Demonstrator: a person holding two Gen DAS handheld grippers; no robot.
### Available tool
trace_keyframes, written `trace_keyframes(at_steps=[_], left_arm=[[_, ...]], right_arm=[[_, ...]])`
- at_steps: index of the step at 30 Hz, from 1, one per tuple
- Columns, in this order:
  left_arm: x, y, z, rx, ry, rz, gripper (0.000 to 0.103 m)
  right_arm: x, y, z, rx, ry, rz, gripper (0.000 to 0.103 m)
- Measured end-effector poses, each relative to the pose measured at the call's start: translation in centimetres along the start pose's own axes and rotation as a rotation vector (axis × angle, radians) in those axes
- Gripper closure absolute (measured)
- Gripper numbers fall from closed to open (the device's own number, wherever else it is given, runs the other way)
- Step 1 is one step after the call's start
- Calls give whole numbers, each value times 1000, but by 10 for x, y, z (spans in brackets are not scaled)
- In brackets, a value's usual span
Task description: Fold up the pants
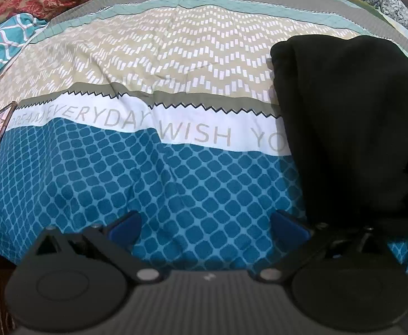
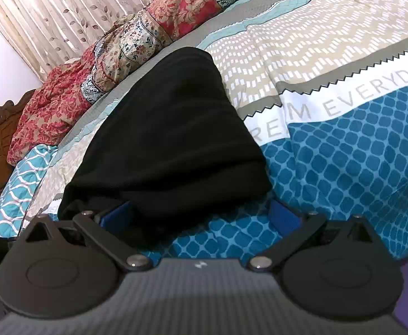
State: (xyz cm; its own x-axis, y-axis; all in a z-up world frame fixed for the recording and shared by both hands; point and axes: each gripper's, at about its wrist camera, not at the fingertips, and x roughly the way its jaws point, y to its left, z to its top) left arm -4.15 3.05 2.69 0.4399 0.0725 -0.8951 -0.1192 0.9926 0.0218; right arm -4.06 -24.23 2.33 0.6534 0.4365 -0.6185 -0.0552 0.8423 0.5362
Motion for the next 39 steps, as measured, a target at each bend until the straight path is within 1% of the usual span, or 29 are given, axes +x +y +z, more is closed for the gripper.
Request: trace_keyframes(at_steps=[7, 13, 21, 39], left_arm=[[2, 2, 1, -9, -3, -7, 0], [3, 2, 0, -8, -23, -9, 0], [4, 1, -1, -9, -38, 0, 0], [3, 0, -2, -1, -44, 4, 0]], right_arm=[[-3, -5, -2, 33, -12, 27, 0], [-4, -8, -2, 59, -15, 50, 0], [-3, -5, 0, 27, 9, 48, 0], [-7, -16, 1, 60, 8, 91, 0]])
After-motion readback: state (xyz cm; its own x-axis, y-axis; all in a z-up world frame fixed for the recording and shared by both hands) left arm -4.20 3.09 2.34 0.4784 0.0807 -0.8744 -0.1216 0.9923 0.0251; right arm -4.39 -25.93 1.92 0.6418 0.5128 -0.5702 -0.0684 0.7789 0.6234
